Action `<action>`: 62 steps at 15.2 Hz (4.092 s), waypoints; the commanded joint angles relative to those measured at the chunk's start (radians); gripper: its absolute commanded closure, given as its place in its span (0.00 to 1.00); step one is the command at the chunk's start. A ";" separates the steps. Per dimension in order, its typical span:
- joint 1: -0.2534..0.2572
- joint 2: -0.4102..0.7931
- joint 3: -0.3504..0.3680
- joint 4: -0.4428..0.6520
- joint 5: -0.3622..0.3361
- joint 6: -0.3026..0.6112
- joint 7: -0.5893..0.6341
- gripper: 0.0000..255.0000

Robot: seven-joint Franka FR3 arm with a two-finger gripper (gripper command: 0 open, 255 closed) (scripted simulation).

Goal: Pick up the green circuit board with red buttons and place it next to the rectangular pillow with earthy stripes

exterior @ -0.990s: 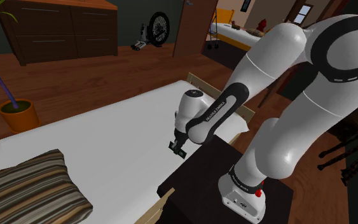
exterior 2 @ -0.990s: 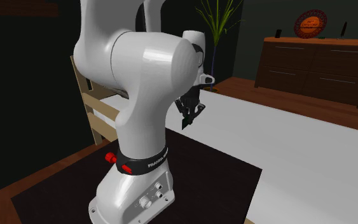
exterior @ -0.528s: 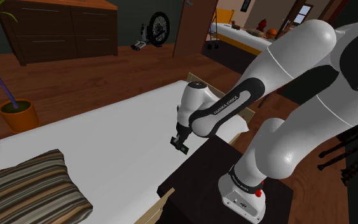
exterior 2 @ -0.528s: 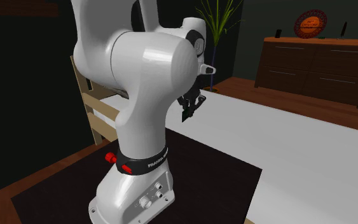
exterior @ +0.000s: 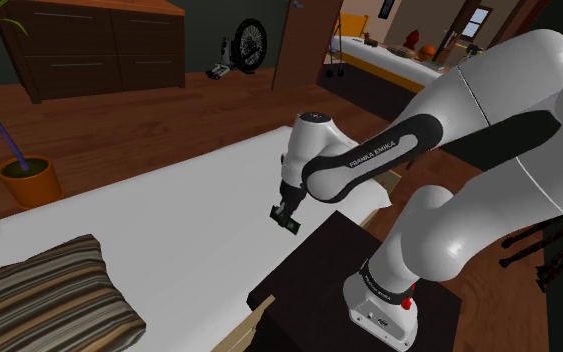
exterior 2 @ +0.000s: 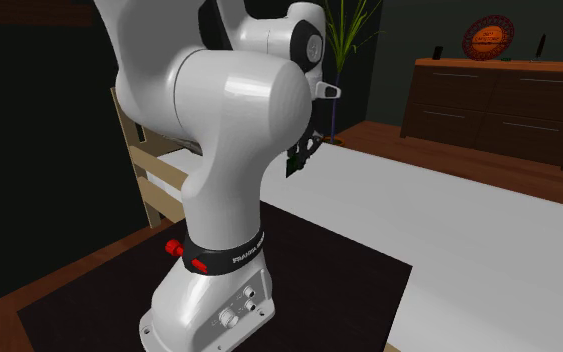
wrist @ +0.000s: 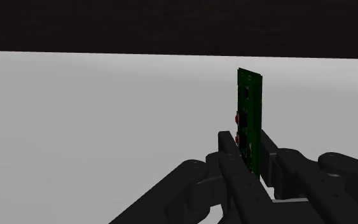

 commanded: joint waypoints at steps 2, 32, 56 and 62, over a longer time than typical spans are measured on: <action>-0.001 -0.056 -0.001 0.012 -0.002 -0.070 0.001 1.00; 0.248 0.246 0.436 0.445 0.101 -0.171 0.617 1.00; 0.376 0.713 0.491 0.770 -0.219 -0.081 1.018 1.00; 0.398 0.780 0.462 0.766 -0.270 -0.017 1.050 1.00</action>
